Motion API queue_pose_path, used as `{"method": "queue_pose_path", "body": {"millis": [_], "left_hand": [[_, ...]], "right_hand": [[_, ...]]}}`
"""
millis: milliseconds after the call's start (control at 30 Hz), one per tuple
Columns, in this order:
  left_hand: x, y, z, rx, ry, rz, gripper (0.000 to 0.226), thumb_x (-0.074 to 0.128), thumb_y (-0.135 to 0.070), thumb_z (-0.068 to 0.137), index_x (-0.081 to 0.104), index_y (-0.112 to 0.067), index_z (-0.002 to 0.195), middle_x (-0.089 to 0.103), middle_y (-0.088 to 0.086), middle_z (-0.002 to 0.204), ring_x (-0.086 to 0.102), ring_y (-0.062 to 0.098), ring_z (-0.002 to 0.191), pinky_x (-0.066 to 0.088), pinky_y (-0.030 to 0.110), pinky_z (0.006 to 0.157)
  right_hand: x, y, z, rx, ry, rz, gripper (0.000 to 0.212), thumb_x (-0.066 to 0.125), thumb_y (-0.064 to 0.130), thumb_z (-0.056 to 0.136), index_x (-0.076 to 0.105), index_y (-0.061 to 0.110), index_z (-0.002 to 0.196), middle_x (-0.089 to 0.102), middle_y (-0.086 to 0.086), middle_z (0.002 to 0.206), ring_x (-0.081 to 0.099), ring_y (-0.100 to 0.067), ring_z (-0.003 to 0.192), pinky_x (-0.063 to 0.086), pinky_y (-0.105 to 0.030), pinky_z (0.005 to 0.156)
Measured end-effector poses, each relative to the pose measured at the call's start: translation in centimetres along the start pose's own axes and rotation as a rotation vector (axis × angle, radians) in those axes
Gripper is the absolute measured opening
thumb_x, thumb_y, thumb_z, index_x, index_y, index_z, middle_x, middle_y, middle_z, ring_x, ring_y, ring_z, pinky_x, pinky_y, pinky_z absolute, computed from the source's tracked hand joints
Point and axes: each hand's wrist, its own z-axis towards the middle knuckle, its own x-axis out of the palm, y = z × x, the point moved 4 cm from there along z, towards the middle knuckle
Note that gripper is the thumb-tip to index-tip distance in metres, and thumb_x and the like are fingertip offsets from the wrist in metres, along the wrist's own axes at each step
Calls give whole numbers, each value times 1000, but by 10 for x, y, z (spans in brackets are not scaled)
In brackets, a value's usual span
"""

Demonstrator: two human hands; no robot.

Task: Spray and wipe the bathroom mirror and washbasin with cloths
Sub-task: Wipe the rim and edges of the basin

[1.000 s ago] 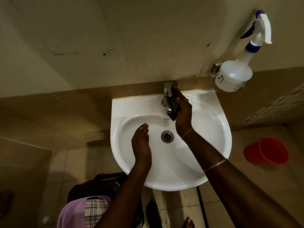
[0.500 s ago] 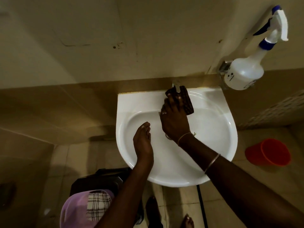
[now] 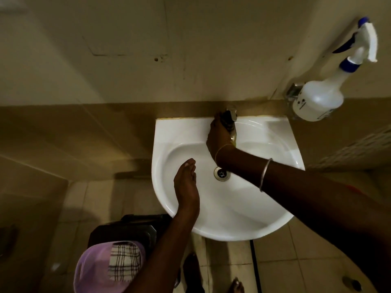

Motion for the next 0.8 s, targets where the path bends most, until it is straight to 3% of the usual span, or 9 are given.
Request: {"method": "queue_pose_path", "body": {"millis": [133, 267, 433, 567, 633, 733, 800], "left_hand": [[6, 0, 1, -14, 0, 1, 31, 46, -21, 109, 68, -13, 130, 69, 5, 133, 61, 19, 128, 44, 35, 115], [13, 2, 1, -24, 13, -9, 30, 46, -21, 109, 68, -15, 128, 69, 4, 133, 61, 18, 128, 45, 32, 113], [23, -4, 4, -21, 36, -32, 32, 45, -21, 109, 68, -12, 131, 69, 4, 133, 61, 18, 128, 45, 33, 113], [25, -12, 10, 2, 28, -44, 28, 46, -20, 109, 71, -17, 122, 69, 5, 132, 61, 18, 128, 43, 37, 116], [24, -17, 15, 18, 16, -46, 25, 47, -20, 109, 71, -23, 115, 69, 5, 133, 62, 19, 128, 43, 39, 117], [18, -24, 26, 59, 1, -27, 29, 46, -21, 109, 69, -17, 125, 67, 7, 136, 60, 21, 130, 43, 39, 118], [10, -31, 33, 81, -23, -24, 32, 45, -20, 109, 67, -13, 132, 67, 6, 136, 60, 21, 130, 44, 38, 117]], "right_hand": [[-18, 5, -28, -138, -39, 213, 20, 49, 18, 104, 67, 10, 107, 71, -11, 110, 62, -39, 114, 38, -56, 110], [-37, -22, -10, -102, -216, 436, 25, 50, 16, 102, 67, 12, 84, 69, -5, 82, 67, -32, 87, 47, -51, 95], [-40, -73, 8, 61, -527, 516, 26, 51, 23, 103, 74, 20, 92, 71, -2, 86, 67, -33, 95, 38, -55, 112], [-9, -60, 8, 107, -268, 366, 35, 40, 34, 109, 70, 18, 111, 71, -10, 97, 61, -40, 107, 37, -58, 111], [-1, -42, 8, 78, -260, 386, 35, 39, 33, 109, 71, 18, 113, 73, -11, 98, 61, -43, 109, 34, -61, 114], [-1, -13, 12, 1, -299, 788, 36, 39, 19, 109, 58, 11, 138, 73, -11, 114, 60, -42, 120, 22, -57, 123], [-6, -3, 14, 104, -380, 1053, 43, 42, 15, 105, 49, 11, 147, 68, -15, 126, 58, -39, 124, 28, -53, 120]]}}
